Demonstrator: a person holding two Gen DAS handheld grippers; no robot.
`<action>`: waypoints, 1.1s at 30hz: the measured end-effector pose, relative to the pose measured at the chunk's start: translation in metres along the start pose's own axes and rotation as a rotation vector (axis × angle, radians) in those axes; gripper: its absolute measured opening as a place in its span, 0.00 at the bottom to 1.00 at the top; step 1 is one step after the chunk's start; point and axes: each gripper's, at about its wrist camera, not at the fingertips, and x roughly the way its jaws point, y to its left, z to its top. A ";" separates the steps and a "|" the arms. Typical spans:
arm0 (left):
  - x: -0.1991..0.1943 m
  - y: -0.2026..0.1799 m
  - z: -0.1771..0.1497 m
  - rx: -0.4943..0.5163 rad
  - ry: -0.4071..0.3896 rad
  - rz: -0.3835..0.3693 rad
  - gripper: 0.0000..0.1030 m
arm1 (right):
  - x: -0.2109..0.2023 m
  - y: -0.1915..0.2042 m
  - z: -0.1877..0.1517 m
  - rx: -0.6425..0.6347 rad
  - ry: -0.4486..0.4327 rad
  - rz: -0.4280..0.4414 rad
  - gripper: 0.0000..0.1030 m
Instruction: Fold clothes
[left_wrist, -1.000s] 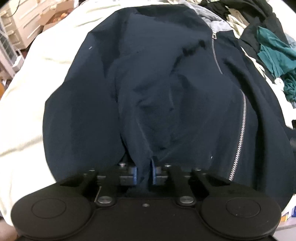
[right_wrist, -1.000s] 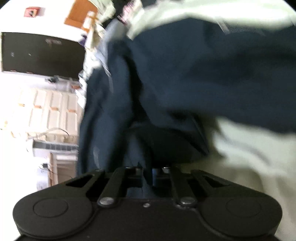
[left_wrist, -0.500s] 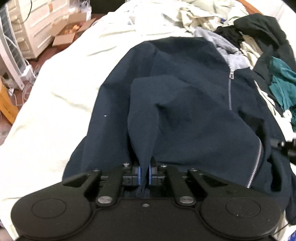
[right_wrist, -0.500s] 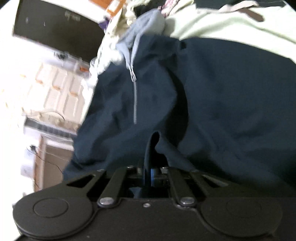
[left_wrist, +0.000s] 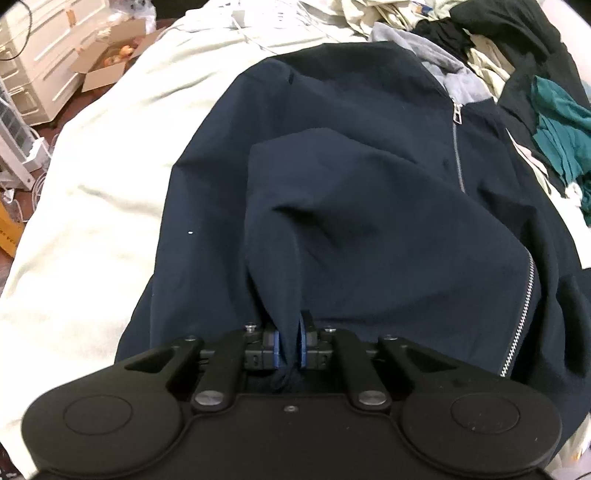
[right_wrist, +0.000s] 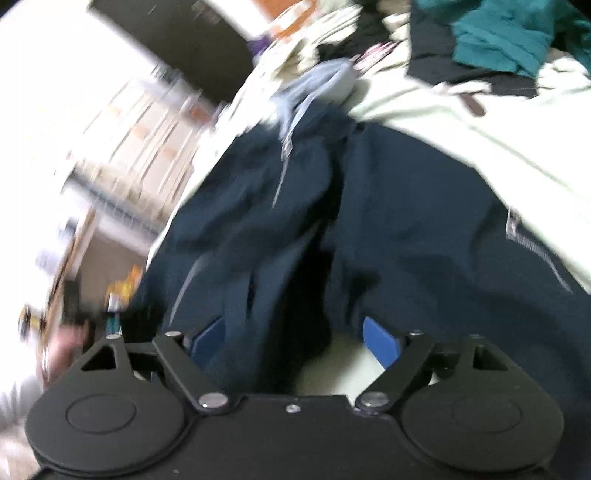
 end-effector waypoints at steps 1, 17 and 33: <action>-0.002 0.001 -0.001 0.013 -0.003 -0.008 0.14 | 0.002 0.002 -0.009 -0.019 0.024 0.012 0.81; -0.018 0.024 -0.067 0.168 0.054 -0.234 0.49 | 0.132 -0.008 -0.030 -0.050 0.269 0.188 0.20; -0.058 -0.010 -0.099 0.290 0.192 -0.233 0.10 | 0.036 0.006 -0.070 0.123 0.303 0.074 0.04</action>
